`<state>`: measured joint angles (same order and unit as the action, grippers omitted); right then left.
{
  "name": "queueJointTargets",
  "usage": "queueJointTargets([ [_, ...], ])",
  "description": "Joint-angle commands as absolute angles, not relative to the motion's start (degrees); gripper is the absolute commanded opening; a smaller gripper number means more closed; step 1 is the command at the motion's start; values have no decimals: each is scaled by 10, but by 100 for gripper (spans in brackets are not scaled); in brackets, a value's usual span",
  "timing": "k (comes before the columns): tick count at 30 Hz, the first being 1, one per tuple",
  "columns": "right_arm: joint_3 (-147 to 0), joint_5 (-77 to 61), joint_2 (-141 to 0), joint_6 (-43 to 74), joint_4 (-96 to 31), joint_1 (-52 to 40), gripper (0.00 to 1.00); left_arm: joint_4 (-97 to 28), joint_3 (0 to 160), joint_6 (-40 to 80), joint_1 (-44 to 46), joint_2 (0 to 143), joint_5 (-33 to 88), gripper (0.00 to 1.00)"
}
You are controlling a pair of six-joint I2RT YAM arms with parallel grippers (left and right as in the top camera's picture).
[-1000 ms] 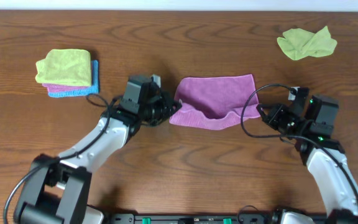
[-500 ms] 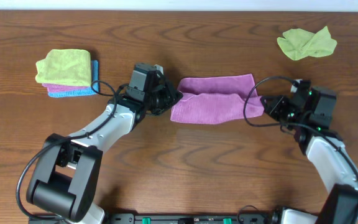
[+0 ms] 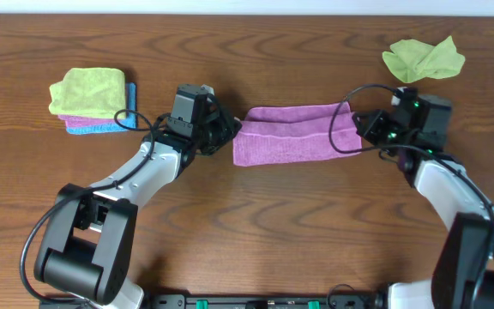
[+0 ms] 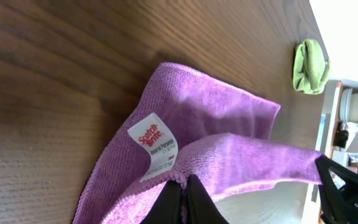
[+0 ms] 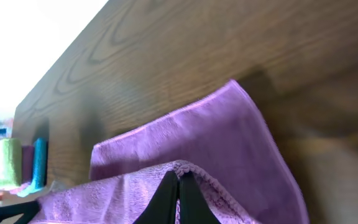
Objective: Fold the cloth
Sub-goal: 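Lift the near corners with both grippers and fold them forward over the far edge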
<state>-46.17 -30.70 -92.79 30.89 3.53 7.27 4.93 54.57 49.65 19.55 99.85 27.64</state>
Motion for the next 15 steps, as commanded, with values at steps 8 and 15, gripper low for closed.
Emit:
queueJointTargets([
  [8,-499,-271,-980,295,53,55,1,87,579,484,192,1076,270,6],
  [15,-516,-267,-1007,295,71,55,1,88,630,469,191,1099,266,6],
])
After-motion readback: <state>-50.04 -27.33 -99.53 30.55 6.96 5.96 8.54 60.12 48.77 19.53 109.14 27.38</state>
